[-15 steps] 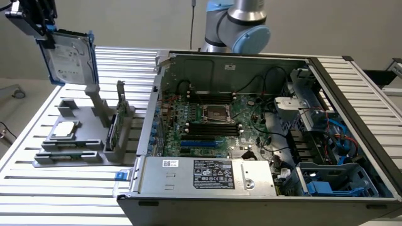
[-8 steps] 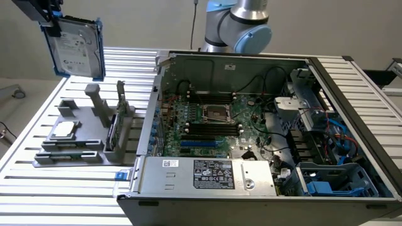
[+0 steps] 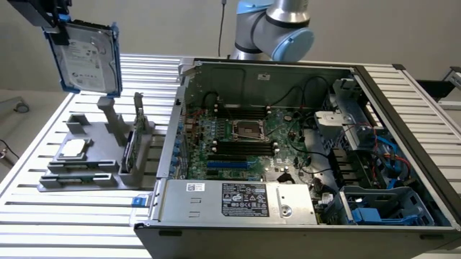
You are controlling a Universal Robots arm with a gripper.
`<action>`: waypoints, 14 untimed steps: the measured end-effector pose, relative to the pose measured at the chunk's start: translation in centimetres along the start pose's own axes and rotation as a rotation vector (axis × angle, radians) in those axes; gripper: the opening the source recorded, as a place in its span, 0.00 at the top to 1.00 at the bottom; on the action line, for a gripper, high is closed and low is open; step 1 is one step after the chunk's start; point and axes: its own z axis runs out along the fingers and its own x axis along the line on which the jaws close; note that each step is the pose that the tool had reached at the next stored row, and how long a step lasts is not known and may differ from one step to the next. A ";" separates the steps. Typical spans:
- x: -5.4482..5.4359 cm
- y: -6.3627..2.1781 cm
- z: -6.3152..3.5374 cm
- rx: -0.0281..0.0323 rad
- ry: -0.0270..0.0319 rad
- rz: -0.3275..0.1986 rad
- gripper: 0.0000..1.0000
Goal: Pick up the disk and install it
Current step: 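Pick up the disk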
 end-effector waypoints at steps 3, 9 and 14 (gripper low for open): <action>0.1 -1.28 -1.00 0.0001 -0.0073 -0.001 0.67; 0.5 -3.85 -3.43 0.0008 -0.0167 -0.001 0.67; 0.8 -5.96 -5.50 0.0009 -0.0230 -0.001 0.67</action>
